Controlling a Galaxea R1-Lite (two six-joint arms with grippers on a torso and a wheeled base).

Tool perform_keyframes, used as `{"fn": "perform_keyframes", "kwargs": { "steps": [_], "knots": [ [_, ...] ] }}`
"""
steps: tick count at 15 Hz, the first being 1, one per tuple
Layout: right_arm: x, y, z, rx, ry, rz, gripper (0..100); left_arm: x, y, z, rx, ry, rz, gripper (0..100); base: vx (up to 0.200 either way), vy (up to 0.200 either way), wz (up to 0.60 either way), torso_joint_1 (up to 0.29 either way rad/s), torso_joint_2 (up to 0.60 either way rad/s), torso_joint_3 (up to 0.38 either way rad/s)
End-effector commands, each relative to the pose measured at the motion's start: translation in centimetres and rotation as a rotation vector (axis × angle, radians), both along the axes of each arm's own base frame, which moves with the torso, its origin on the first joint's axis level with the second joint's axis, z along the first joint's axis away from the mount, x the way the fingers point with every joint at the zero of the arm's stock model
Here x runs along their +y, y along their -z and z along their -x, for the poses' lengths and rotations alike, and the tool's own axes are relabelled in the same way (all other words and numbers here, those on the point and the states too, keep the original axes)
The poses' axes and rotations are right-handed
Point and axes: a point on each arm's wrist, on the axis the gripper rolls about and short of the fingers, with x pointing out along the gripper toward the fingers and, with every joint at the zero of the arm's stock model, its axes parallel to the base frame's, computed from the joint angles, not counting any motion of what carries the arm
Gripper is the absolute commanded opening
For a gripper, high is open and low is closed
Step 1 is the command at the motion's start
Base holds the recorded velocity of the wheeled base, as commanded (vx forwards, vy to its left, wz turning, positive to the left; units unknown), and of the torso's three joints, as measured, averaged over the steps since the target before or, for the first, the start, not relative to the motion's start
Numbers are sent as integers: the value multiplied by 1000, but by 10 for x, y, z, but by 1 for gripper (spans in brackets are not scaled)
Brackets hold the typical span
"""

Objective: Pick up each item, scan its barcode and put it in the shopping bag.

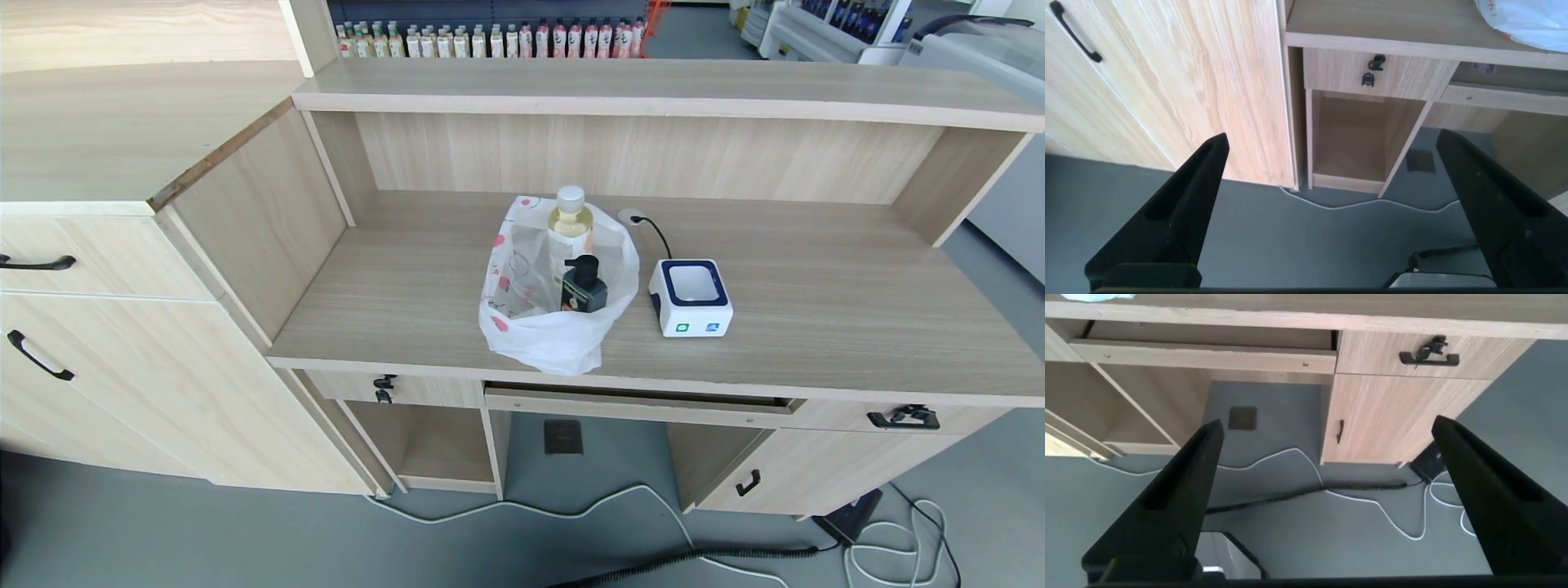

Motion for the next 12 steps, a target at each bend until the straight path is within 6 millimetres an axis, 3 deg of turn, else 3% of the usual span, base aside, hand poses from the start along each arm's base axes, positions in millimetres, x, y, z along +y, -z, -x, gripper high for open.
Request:
{"fn": "perform_keyframes", "kwargs": {
  "steps": [1, 12],
  "knots": [
    [0, 2, 3, -28, -4, -4, 100, 0, 0, 0, 1, 0, 1, 100, 0, 0, 0, 0, 0, 0],
    [0, 8, 4, 39, 0, -13, 100, 0, 0, 0, -1, 0, 1, 100, 0, 0, 0, 0, 0, 0]
  ]
}}
